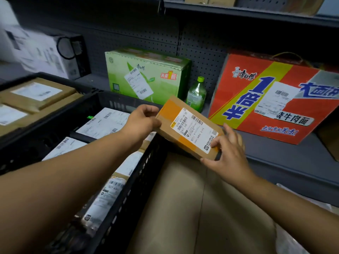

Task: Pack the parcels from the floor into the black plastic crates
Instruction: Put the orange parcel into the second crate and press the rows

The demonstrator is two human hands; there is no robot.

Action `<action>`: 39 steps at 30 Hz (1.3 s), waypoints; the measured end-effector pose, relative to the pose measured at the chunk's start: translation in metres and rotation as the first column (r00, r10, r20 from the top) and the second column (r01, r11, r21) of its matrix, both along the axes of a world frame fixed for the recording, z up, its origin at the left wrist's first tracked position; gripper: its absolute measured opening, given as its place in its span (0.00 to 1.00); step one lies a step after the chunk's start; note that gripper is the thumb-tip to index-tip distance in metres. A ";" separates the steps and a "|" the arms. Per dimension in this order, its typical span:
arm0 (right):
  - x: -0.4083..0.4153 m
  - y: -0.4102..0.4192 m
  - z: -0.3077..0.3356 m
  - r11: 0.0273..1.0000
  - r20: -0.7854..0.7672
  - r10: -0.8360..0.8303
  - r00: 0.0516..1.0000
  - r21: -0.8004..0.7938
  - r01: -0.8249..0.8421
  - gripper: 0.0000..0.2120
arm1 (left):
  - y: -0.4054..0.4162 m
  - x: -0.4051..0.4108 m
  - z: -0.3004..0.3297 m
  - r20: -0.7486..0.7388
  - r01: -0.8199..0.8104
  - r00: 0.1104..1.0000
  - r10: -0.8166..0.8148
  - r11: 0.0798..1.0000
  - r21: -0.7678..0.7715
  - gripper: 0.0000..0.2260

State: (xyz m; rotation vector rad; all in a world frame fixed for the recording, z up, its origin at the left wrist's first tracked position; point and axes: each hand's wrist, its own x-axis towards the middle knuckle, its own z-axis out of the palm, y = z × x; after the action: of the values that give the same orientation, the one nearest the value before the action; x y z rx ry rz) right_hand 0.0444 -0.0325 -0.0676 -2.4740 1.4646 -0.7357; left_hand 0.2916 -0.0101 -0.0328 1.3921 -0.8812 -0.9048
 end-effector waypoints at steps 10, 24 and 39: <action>0.134 -0.012 0.056 0.981 -0.382 0.138 0.914 -0.076 -0.180 0.29 | 0.034 0.122 0.031 -0.028 -0.111 0.994 0.109 0.992 -0.057 0.14; 0.285 0.098 0.017 0.885 -0.476 0.465 0.746 0.235 -0.401 0.32 | 0.151 0.299 -0.005 0.638 -0.199 0.770 -0.029 0.938 0.283 0.10; 0.319 0.159 -0.054 0.836 -0.597 0.549 0.585 0.371 -0.405 0.33 | 0.168 0.325 -0.042 0.883 -0.099 0.436 -0.171 0.967 0.236 0.21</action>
State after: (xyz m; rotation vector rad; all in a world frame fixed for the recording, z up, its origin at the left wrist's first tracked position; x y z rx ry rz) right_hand 0.3637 0.1266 -0.1212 -2.9019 0.8167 0.4819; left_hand 0.6163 0.1578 -0.0744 2.1532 -1.6515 -0.1927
